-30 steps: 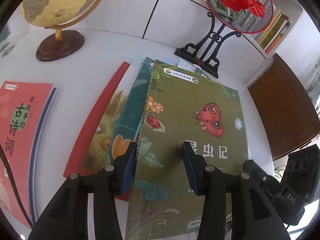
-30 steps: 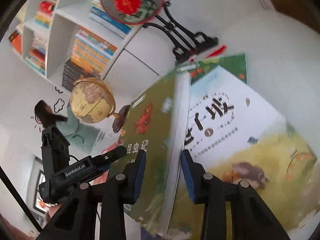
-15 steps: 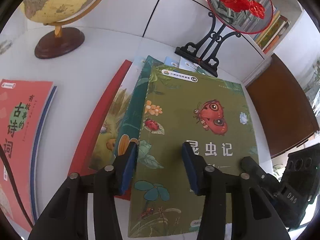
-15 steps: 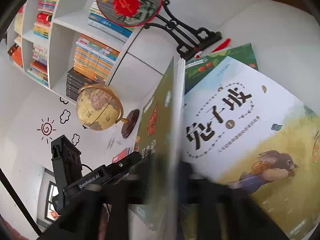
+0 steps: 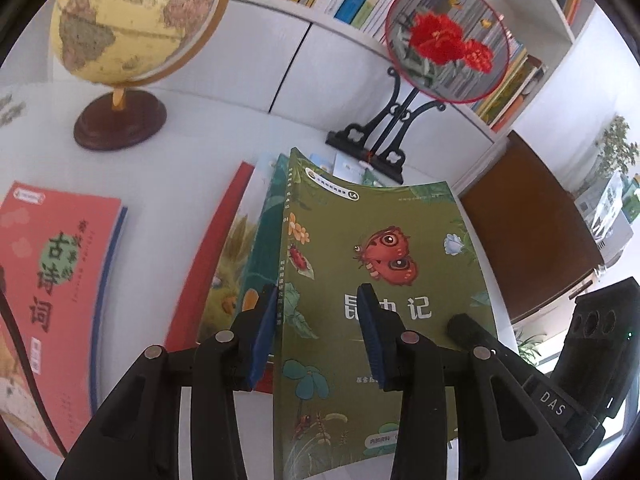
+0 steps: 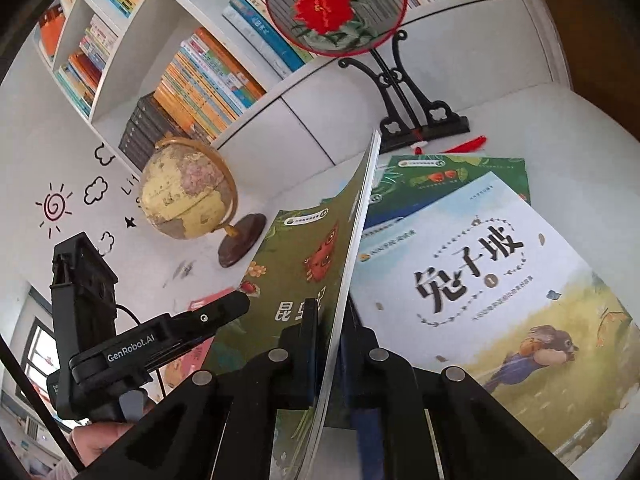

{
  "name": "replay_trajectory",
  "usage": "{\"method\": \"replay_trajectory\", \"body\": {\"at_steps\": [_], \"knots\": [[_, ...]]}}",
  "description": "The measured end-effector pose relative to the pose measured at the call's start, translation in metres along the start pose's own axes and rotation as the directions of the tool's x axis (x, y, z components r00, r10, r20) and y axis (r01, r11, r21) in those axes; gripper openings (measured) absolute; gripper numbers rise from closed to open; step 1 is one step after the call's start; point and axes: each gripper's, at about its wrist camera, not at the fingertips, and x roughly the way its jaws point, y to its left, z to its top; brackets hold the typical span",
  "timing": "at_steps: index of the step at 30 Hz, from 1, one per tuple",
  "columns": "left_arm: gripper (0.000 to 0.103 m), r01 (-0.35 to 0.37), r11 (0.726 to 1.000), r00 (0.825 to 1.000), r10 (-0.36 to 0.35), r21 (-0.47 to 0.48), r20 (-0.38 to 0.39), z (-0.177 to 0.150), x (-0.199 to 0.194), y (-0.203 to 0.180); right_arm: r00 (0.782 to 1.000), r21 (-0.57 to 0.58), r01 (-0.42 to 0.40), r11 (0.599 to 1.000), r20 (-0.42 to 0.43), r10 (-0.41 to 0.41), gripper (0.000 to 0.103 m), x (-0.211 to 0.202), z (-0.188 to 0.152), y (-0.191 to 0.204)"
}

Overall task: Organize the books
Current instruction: 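Carry the green book toward the globe beside the red book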

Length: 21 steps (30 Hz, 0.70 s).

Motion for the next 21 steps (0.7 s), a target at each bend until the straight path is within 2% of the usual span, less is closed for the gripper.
{"method": "replay_trajectory", "body": {"at_steps": [6,8,17,21], "knots": [[0.036,-0.012,1.0,0.998,0.012,0.009,0.055,0.012,-0.03,0.013,1.0,-0.02,-0.008,1.0,0.012,0.009,0.009,0.003,0.003,0.026],[0.036,-0.03,0.999,0.997,0.028,0.025,0.074,0.015,-0.04,0.021,0.999,-0.008,-0.042,0.999,0.016,0.043,0.009,0.007,0.003,0.037],[0.036,-0.109,0.994,0.99,0.107,0.025,0.093,0.025,-0.072,0.063,0.997,-0.039,-0.081,0.996,0.0,0.081,0.01,0.035,-0.004,0.091],[0.036,-0.122,0.992,0.988,0.121,0.011,0.099,0.028,-0.086,0.085,0.995,-0.054,-0.098,0.994,-0.009,0.098,0.01,0.049,-0.008,0.114]]}}
